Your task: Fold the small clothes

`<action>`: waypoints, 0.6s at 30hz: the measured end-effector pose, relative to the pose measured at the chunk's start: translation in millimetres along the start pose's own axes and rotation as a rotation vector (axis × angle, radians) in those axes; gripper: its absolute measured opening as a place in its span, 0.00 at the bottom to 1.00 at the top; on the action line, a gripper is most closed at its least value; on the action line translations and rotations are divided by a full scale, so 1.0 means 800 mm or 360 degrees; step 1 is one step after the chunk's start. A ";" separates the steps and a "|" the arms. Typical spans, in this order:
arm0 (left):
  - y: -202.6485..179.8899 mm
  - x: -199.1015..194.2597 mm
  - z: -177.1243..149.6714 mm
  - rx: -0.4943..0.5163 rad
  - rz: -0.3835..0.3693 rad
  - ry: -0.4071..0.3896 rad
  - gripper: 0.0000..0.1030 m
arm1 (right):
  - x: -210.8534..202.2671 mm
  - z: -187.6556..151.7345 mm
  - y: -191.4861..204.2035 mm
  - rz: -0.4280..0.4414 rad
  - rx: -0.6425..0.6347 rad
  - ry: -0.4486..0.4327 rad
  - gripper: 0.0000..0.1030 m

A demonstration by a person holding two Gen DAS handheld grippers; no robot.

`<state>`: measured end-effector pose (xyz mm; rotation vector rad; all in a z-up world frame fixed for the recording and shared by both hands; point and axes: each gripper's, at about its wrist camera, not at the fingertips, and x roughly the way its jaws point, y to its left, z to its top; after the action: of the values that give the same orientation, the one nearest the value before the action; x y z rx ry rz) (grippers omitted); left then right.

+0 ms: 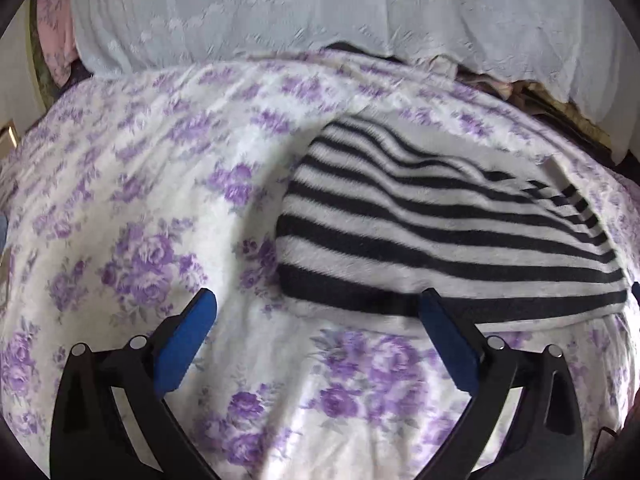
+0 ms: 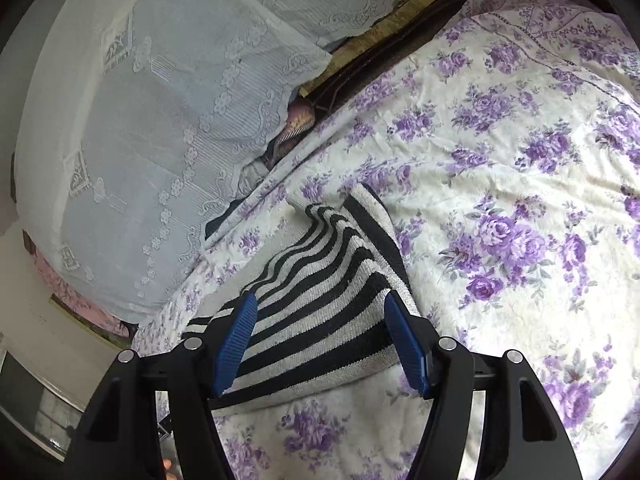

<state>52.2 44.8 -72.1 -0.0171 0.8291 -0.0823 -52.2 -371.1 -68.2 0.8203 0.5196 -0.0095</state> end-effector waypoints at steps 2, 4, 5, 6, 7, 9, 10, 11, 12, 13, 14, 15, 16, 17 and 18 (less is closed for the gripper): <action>-0.013 -0.017 0.003 0.0015 -0.0071 -0.0052 0.96 | -0.004 -0.005 -0.013 0.0000 0.0070 0.0021 0.65; -0.030 -0.028 0.007 0.0048 -0.0139 -0.0077 0.96 | -0.002 -0.010 -0.027 0.0002 0.0142 0.0056 0.65; -0.045 -0.034 0.007 0.0095 -0.0167 -0.0091 0.96 | -0.001 -0.010 -0.034 0.0005 0.0179 0.0067 0.65; -0.061 -0.037 0.005 0.0159 -0.0182 -0.0106 0.96 | 0.001 -0.009 -0.041 0.0025 0.0224 0.0071 0.65; -0.074 -0.038 0.003 0.0211 -0.0184 -0.0117 0.96 | 0.001 -0.007 -0.046 0.0048 0.0257 0.0071 0.64; -0.112 -0.043 -0.011 0.0377 -0.0168 -0.0150 0.96 | 0.003 -0.003 -0.054 0.0085 0.0302 0.0072 0.64; -0.129 -0.045 -0.016 0.0457 -0.0160 -0.0170 0.96 | 0.006 -0.001 -0.057 0.0099 0.0319 0.0084 0.64; -0.151 -0.048 -0.024 0.0559 -0.0156 -0.0199 0.96 | 0.010 0.002 -0.061 0.0113 0.0336 0.0101 0.64; -0.170 -0.050 -0.031 0.0638 -0.0159 -0.0222 0.96 | 0.014 0.005 -0.063 0.0123 0.0349 0.0118 0.64; -0.191 -0.053 -0.037 0.0718 -0.0166 -0.0246 0.96 | 0.018 0.009 -0.066 0.0135 0.0366 0.0135 0.64; -0.209 -0.055 -0.043 0.0788 -0.0172 -0.0269 0.96 | 0.022 0.012 -0.068 0.0150 0.0375 0.0149 0.64; -0.225 -0.057 -0.047 0.0841 -0.0177 -0.0287 0.96 | 0.027 0.016 -0.067 0.0162 0.0374 0.0165 0.64; -0.240 -0.057 -0.049 0.0882 -0.0187 -0.0296 0.96 | 0.031 0.021 -0.066 0.0173 0.0369 0.0182 0.64; -0.257 -0.055 -0.050 0.0920 -0.0219 -0.0293 0.96 | 0.037 0.026 -0.065 0.0182 0.0365 0.0197 0.64; -0.267 -0.054 -0.051 0.0937 -0.0243 -0.0288 0.96 | 0.041 0.030 -0.065 0.0190 0.0361 0.0208 0.64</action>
<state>-20.8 -164.1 -57.6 0.4608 0.5974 -0.4599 -23.6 -417.6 -105.5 1.0781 0.5990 0.0968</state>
